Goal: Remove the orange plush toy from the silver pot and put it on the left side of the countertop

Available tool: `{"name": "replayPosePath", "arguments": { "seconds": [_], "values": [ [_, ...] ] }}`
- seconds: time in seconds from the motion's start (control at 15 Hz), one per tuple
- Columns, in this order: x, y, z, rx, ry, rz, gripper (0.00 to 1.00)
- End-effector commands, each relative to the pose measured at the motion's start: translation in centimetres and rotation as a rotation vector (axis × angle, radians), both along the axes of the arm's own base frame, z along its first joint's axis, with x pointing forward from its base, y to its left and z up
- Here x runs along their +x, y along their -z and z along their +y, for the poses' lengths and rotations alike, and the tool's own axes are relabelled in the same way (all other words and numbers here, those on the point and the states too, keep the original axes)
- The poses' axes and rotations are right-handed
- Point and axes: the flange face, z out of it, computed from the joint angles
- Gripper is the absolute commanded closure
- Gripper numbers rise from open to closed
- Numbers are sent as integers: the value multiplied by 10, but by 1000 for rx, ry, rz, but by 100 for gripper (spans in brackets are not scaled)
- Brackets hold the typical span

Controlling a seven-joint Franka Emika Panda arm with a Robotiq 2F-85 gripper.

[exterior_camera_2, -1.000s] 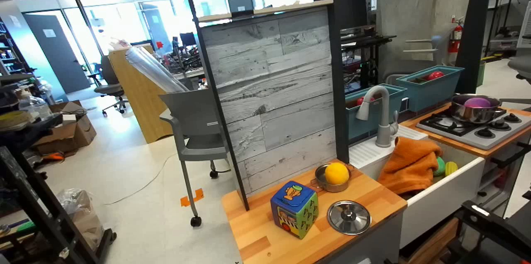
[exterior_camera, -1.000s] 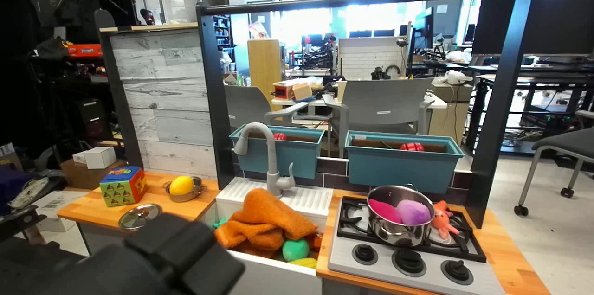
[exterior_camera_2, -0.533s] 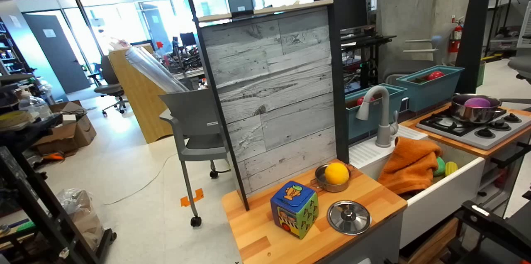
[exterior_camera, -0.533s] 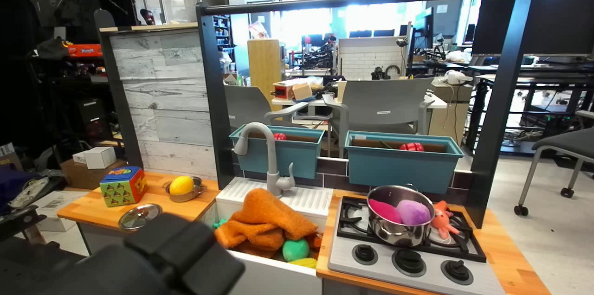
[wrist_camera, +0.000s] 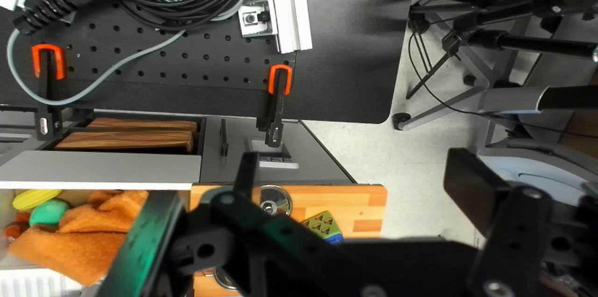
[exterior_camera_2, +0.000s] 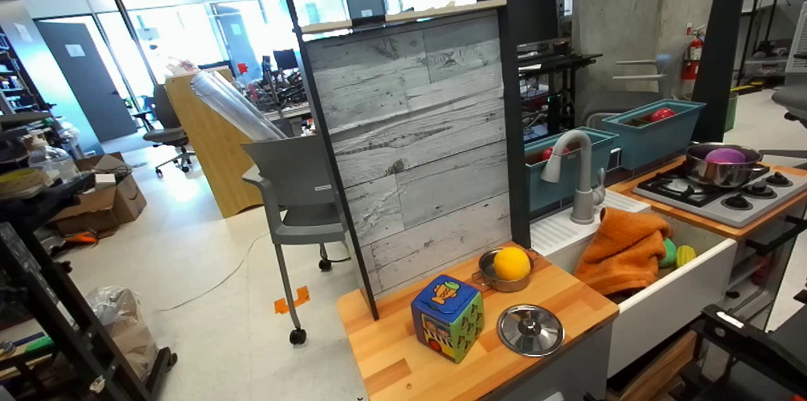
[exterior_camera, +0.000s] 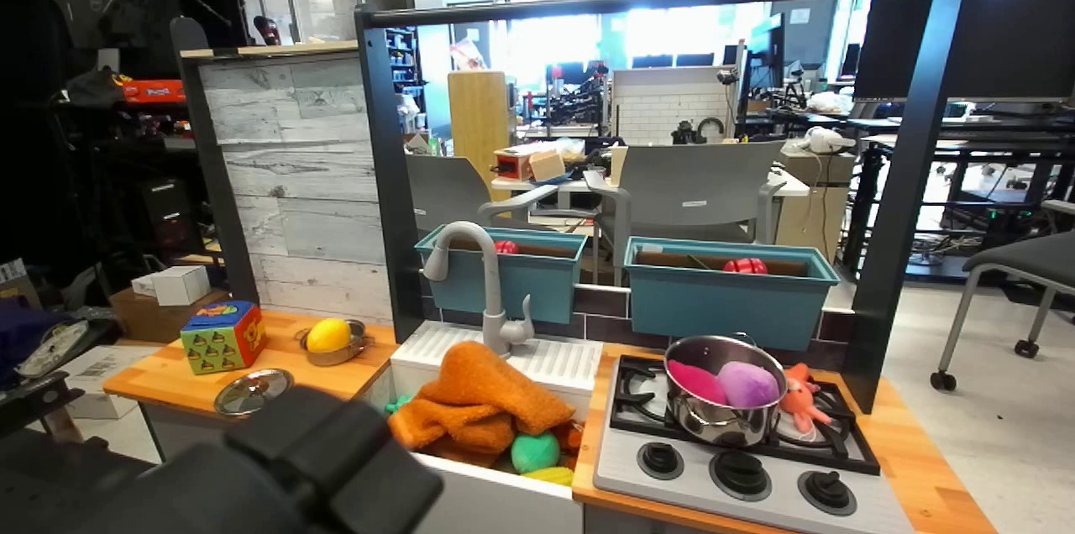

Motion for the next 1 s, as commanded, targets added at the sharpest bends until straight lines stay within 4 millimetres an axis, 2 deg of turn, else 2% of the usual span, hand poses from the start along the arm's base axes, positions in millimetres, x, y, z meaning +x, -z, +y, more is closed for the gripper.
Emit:
{"name": "replayPosePath", "arguments": {
  "seconds": [0.0,0.33,0.93],
  "values": [
    [0,-1,0,0,0,1,0],
    [3,-2,-1,15,7,-14,0],
    [43,-14,-2,52,86,-147,0]
  ]
}}
